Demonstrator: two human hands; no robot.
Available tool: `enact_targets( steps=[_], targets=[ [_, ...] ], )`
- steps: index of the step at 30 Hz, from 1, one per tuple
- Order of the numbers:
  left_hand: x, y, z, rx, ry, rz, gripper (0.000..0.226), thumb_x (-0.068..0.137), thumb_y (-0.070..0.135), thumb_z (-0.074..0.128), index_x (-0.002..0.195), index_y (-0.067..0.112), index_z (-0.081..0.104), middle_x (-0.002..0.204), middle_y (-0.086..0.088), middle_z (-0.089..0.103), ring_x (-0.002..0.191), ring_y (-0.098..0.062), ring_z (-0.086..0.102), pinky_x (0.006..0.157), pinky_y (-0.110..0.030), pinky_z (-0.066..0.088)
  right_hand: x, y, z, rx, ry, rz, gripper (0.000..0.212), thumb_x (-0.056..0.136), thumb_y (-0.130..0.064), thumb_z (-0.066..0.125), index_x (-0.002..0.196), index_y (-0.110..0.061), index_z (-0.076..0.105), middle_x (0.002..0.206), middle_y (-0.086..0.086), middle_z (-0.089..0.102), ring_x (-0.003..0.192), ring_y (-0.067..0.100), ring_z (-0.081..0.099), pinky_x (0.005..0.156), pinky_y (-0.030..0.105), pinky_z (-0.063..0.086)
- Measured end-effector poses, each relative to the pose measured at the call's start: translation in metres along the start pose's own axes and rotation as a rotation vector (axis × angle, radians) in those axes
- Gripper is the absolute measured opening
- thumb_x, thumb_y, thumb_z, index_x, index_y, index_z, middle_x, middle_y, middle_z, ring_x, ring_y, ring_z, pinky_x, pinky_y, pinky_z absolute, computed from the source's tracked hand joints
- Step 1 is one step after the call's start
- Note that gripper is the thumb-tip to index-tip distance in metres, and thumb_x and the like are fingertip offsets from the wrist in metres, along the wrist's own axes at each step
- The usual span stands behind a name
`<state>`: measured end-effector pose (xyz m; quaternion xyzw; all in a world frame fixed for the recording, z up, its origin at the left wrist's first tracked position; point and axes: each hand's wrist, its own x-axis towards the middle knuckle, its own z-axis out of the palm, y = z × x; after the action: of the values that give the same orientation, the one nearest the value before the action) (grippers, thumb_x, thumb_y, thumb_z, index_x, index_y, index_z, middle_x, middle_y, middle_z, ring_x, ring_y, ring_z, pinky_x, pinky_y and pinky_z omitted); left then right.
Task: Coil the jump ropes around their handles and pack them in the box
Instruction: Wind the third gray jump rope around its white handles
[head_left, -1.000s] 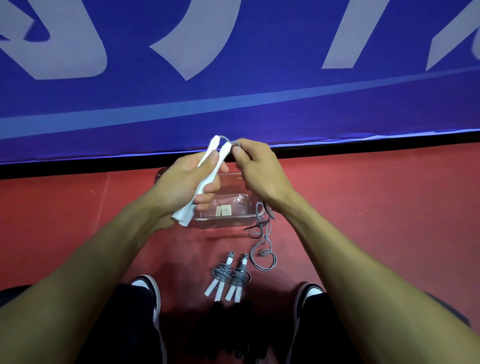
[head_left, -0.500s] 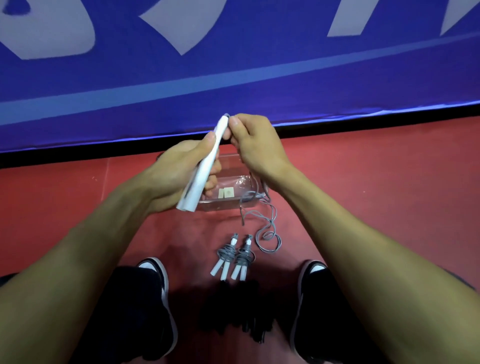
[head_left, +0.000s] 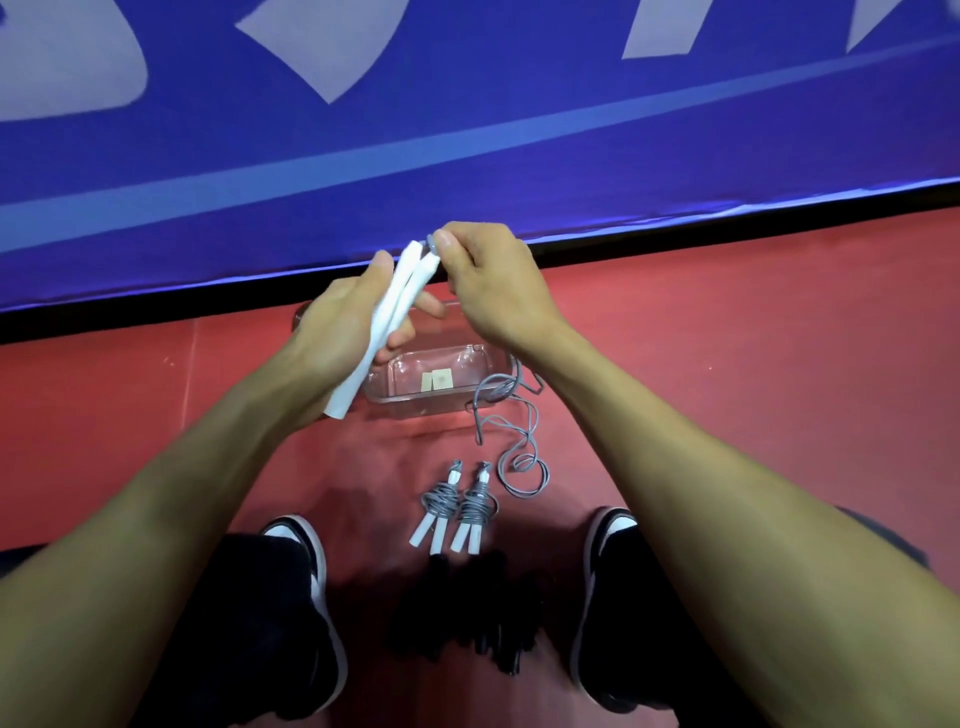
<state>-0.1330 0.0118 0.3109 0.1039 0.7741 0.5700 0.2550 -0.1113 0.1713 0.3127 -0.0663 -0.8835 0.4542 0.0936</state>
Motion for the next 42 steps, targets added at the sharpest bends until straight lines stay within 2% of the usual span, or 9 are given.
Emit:
enact_targets(
  steps=[7, 10, 16, 20, 22, 25, 28, 33, 42],
  targets=[
    [-0.001, 0.002, -0.008, -0.088, -0.048, -0.014, 0.040, 0.106, 0.027, 0.045, 0.089, 0.022, 0.080, 0.081, -0.005, 0.059, 0.074, -0.019, 0.047, 0.072, -0.033, 0.038, 0.006, 0.006, 0.002, 0.117, 0.007, 0.007, 0.040, 0.103, -0.023, 0.043, 0.064, -0.013, 0.047, 0.059, -0.003, 0.041, 0.059, 0.013, 0.032, 0.059, 0.033, 0.029],
    [-0.003, 0.001, -0.014, -0.063, -0.158, 0.056, 0.032, 0.096, 0.032, 0.057, 0.110, 0.007, 0.073, 0.107, -0.015, 0.064, 0.095, -0.027, 0.048, 0.087, -0.045, 0.039, 0.006, 0.006, 0.002, 0.162, -0.013, -0.010, 0.040, 0.101, -0.025, 0.041, 0.073, -0.007, 0.062, 0.055, -0.009, 0.047, 0.054, 0.008, 0.036, 0.059, 0.031, 0.032],
    [-0.004, 0.001, -0.011, 0.177, -0.031, 0.150, 0.027, 0.084, 0.026, 0.079, 0.080, 0.006, 0.062, 0.065, -0.007, 0.054, 0.056, -0.015, 0.046, 0.057, -0.032, 0.037, 0.002, 0.000, 0.000, 0.262, -0.095, -0.038, 0.037, 0.105, -0.017, 0.043, 0.082, -0.011, 0.071, 0.050, -0.020, 0.051, 0.050, 0.000, 0.040, 0.056, 0.015, 0.032],
    [-0.002, -0.002, -0.012, 0.247, 0.078, 0.137, 0.032, 0.080, 0.038, 0.073, 0.086, 0.006, 0.073, 0.079, -0.014, 0.072, 0.073, -0.036, 0.065, 0.072, -0.048, 0.052, 0.002, -0.004, 0.003, 0.264, -0.118, -0.093, 0.034, 0.103, -0.022, 0.048, 0.081, -0.012, 0.073, 0.073, 0.006, 0.069, 0.067, 0.014, 0.054, 0.067, 0.037, 0.046],
    [-0.001, -0.002, -0.011, 0.183, 0.033, 0.093, 0.029, 0.085, 0.031, 0.070, 0.092, 0.004, 0.073, 0.088, -0.016, 0.075, 0.084, -0.035, 0.071, 0.083, -0.050, 0.055, 0.003, -0.001, 0.005, 0.294, -0.100, -0.088, 0.034, 0.101, -0.023, 0.049, 0.078, -0.012, 0.072, 0.070, 0.001, 0.067, 0.067, 0.014, 0.055, 0.068, 0.038, 0.048],
    [-0.004, 0.002, -0.003, 0.116, -0.077, 0.041, 0.013, 0.095, 0.005, 0.056, 0.096, -0.007, 0.061, 0.080, -0.014, 0.071, 0.070, -0.021, 0.069, 0.075, -0.044, 0.059, 0.005, 0.004, 0.005, 0.285, -0.055, -0.067, 0.035, 0.102, -0.022, 0.048, 0.077, -0.010, 0.070, 0.055, -0.017, 0.055, 0.056, 0.005, 0.045, 0.061, 0.027, 0.038],
    [-0.006, 0.008, -0.001, 0.041, -0.086, 0.037, 0.016, 0.097, 0.001, 0.043, 0.088, 0.004, 0.057, 0.062, -0.008, 0.061, 0.052, -0.019, 0.053, 0.055, -0.034, 0.043, 0.003, 0.005, 0.002, 0.258, -0.039, -0.040, 0.036, 0.104, -0.017, 0.047, 0.078, -0.006, 0.070, 0.046, -0.019, 0.047, 0.050, 0.002, 0.038, 0.057, 0.019, 0.032],
    [-0.007, 0.006, -0.006, 0.084, -0.113, 0.128, 0.040, 0.092, 0.049, 0.058, 0.082, 0.010, 0.062, 0.063, -0.001, 0.047, 0.058, -0.016, 0.035, 0.055, -0.031, 0.028, 0.003, 0.003, 0.002, 0.247, -0.047, -0.054, 0.034, 0.103, -0.019, 0.049, 0.077, -0.011, 0.070, 0.061, -0.011, 0.061, 0.060, 0.008, 0.054, 0.064, 0.032, 0.045],
    [-0.010, 0.000, -0.001, 0.305, 0.033, 0.155, 0.027, 0.094, 0.035, 0.068, 0.076, 0.014, 0.067, 0.051, 0.000, 0.038, 0.046, -0.016, 0.029, 0.053, -0.033, 0.024, -0.001, -0.001, 0.004, 0.205, -0.085, -0.084, 0.032, 0.100, -0.022, 0.052, 0.078, -0.011, 0.073, 0.052, -0.014, 0.059, 0.058, 0.007, 0.053, 0.069, 0.036, 0.051]
  ],
)
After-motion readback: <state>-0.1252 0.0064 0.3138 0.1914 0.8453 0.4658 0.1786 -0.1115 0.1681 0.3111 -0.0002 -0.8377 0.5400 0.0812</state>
